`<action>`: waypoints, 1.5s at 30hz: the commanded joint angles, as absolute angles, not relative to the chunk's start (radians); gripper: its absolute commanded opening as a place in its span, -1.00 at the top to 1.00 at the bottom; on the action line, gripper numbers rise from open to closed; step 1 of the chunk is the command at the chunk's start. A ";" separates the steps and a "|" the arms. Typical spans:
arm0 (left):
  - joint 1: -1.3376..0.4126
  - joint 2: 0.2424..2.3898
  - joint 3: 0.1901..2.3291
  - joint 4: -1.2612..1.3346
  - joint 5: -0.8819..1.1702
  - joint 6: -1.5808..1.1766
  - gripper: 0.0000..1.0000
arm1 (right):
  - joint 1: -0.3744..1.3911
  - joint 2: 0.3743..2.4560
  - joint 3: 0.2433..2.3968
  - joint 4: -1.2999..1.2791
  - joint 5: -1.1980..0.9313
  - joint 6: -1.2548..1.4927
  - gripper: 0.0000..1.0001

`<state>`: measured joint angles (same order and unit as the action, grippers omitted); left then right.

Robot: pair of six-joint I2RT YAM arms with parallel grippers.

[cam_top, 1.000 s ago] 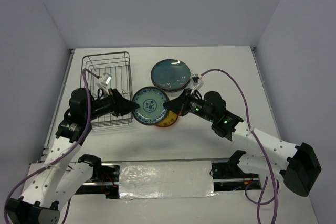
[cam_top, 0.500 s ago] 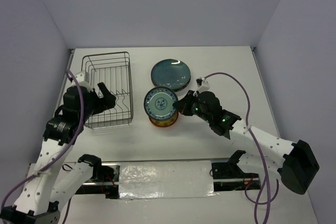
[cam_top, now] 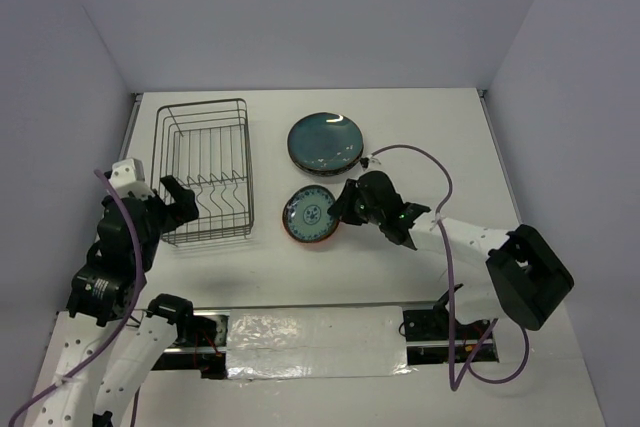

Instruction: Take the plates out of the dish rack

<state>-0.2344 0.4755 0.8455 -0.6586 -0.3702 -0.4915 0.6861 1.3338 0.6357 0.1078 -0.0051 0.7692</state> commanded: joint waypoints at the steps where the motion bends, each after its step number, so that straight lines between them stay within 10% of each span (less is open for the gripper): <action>1: -0.235 0.486 0.848 -0.607 -0.371 -0.459 -0.99 | 0.680 1.351 0.666 0.189 -0.025 0.772 0.32; 2: -0.235 0.488 0.848 -0.607 -0.371 -0.460 -0.99 | 0.678 1.358 0.666 0.189 -0.026 0.775 0.01; 16: -0.235 0.515 0.859 -0.646 -0.463 -0.497 -0.99 | 0.680 1.238 0.758 -0.133 0.205 0.697 -0.73; 45: -0.222 0.485 0.847 -0.643 -0.508 -0.497 -0.99 | 0.680 0.571 1.138 -0.954 0.698 0.370 -1.00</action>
<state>-0.2295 0.5026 0.8448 -0.6888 -0.5358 -0.5014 0.6827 0.5873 1.1213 -0.8791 0.6662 0.3840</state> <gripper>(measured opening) 0.994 0.996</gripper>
